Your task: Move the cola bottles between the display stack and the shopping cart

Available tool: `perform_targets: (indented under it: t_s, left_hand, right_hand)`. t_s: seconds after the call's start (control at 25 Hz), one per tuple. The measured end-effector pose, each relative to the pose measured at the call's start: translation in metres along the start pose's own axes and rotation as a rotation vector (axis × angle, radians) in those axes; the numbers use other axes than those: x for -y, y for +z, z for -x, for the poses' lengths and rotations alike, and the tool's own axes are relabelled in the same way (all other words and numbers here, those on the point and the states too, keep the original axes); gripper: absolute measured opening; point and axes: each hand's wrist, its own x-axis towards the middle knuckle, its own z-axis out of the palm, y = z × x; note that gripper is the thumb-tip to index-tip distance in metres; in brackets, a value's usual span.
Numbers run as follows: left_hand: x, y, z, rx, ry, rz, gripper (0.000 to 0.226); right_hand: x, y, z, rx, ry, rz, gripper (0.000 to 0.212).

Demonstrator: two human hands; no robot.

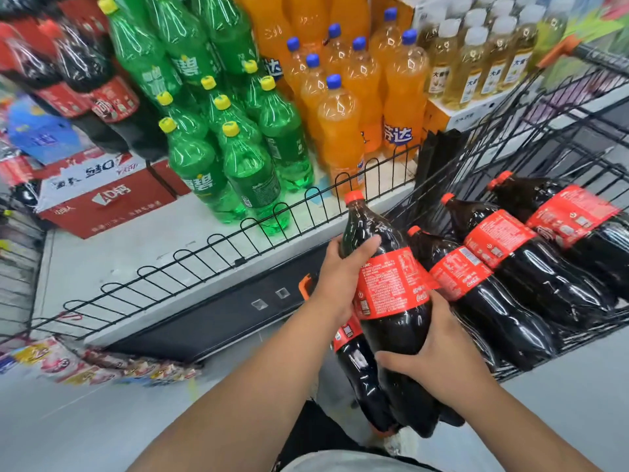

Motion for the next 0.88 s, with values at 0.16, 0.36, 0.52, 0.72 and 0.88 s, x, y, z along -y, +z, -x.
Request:
perform_targets:
  t_s: [0.16, 0.36, 0.52, 0.72, 0.88]
  left_hand:
    - [-0.015, -0.012, 0.023, -0.063, 0.103, 0.076, 0.076]
    - [-0.051, -0.031, 0.047, -0.075, 0.219, 0.072, 0.085]
    - [-0.073, -0.064, 0.068, -0.091, 0.28, 0.083, 0.068]
    - [-0.09, -0.125, 0.089, -0.172, 0.303, 0.082, 0.075]
    - [-0.105, -0.185, 0.108, -0.217, 0.341, 0.08, 0.064]
  right_hand:
    - [0.019, 0.005, 0.009, 0.008, -0.084, -0.031, 0.122]
    - [0.049, 0.018, 0.02, -0.038, -0.199, -0.125, 0.117]
    - [0.082, 0.042, 0.028, -0.044, -0.237, -0.172, 0.108]
    - [0.126, 0.087, 0.039, -0.011, -0.28, -0.21, 0.103]
    - [0.166, 0.134, 0.048, 0.009, -0.306, -0.198, 0.102]
